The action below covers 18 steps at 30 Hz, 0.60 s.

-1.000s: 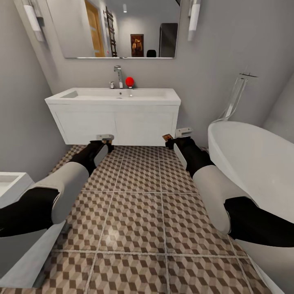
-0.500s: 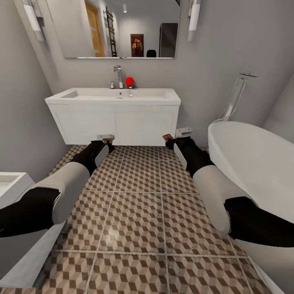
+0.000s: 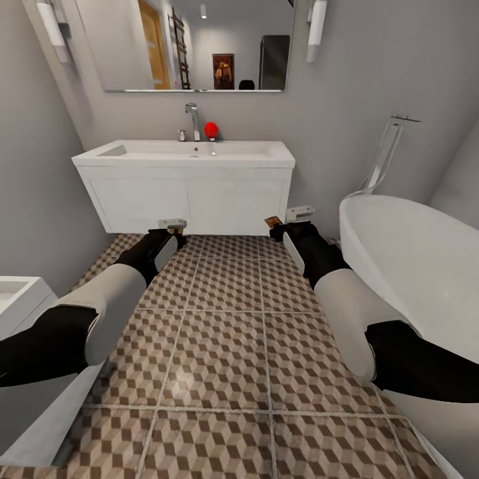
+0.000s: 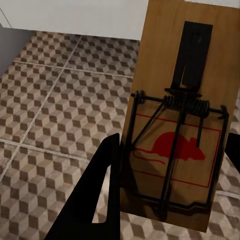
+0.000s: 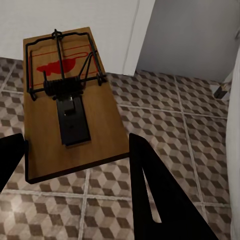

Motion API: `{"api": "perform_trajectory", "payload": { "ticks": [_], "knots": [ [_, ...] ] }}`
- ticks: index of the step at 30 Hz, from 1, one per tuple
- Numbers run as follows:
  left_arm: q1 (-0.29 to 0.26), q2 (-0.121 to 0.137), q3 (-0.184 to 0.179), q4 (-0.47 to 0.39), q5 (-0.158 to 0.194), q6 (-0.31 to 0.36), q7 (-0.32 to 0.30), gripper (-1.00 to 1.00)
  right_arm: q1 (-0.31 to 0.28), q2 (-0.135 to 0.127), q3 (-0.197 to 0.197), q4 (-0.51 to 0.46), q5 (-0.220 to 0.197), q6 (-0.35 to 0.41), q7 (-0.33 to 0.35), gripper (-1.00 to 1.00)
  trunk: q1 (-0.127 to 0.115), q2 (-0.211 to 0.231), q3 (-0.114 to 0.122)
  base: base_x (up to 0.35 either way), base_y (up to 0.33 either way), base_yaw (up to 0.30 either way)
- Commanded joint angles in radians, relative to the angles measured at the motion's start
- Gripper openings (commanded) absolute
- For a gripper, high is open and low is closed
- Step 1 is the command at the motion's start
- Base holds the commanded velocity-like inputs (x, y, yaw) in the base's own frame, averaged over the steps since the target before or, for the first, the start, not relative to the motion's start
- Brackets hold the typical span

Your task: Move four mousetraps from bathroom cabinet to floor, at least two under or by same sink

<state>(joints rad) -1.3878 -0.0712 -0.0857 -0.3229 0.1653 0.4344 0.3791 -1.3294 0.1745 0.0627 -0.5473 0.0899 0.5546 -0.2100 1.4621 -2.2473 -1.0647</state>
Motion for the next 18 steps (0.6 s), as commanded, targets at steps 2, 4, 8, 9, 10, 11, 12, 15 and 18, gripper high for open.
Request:
{"api": "perform_trajectory", "payload": {
  "ticks": [2, 4, 8, 9, 10, 11, 12, 15, 18],
  "knots": [
    [0.0, 0.001, -0.009, -0.001, 0.009, 0.006, 0.01, -1.0, -0.001, 0.0, 0.002, -0.001, 0.007, 0.008, -0.005, -1.0, 0.008, -0.015, -0.009, 0.0, 0.0, 0.0],
    [0.0, 0.001, -0.009, 0.0, 0.009, 0.006, 0.01, -1.0, -0.001, 0.0, 0.002, -0.002, 0.008, 0.008, -0.005, -1.0, 0.015, -0.029, -0.018, 0.0, 0.0, 0.0],
    [0.0, 0.001, -0.009, 0.001, 0.009, 0.006, 0.01, -1.0, -0.001, 0.0, 0.001, -0.002, 0.009, 0.008, -0.005, -1.0, 0.031, -0.057, -0.037, 0.0, 0.0, 0.0],
    [0.0, 0.001, -0.009, 0.001, 0.01, 0.006, 0.01, -1.0, -0.001, 0.0, 0.001, -0.002, 0.009, 0.008, -0.005, -1.0, 0.034, -0.064, -0.042, 0.0, 0.0, 0.0],
    [0.0, 0.001, -0.009, 0.001, 0.01, 0.006, 0.01, -1.0, -0.001, 0.0, 0.001, -0.002, 0.009, 0.008, -0.005, -1.0, 0.038, -0.071, -0.046, 0.0, 0.0, 0.0],
    [0.0, 0.001, -0.009, 0.001, 0.009, 0.006, 0.01, -1.0, -0.001, 0.0, 0.0, -0.002, 0.009, 0.008, -0.005, -1.0, 0.042, -0.078, -0.051, 0.0, 0.0, 0.0],
    [0.0, 0.001, -0.009, 0.0, 0.009, 0.006, 0.01, -1.0, -0.001, 0.0, 0.0, -0.002, 0.009, 0.008, -0.005, -1.0, 0.046, -0.085, -0.056, 0.0, 0.0, 0.0],
    [0.0, 0.001, -0.009, 0.0, 0.008, 0.006, 0.01, -1.0, -0.001, 0.0, 0.0, -0.002, 0.008, 0.008, -0.005, -1.0, 0.057, -0.106, -0.07, 0.0, 0.0, 0.0],
    [0.0, 0.001, -0.009, -0.001, 0.008, 0.006, 0.01, -1.0, -0.001, 0.0, 0.0, -0.002, 0.008, 0.008, -0.005, -1.0, 0.069, -0.127, -0.084, 0.0, 0.0, 0.0]
  ]
}}
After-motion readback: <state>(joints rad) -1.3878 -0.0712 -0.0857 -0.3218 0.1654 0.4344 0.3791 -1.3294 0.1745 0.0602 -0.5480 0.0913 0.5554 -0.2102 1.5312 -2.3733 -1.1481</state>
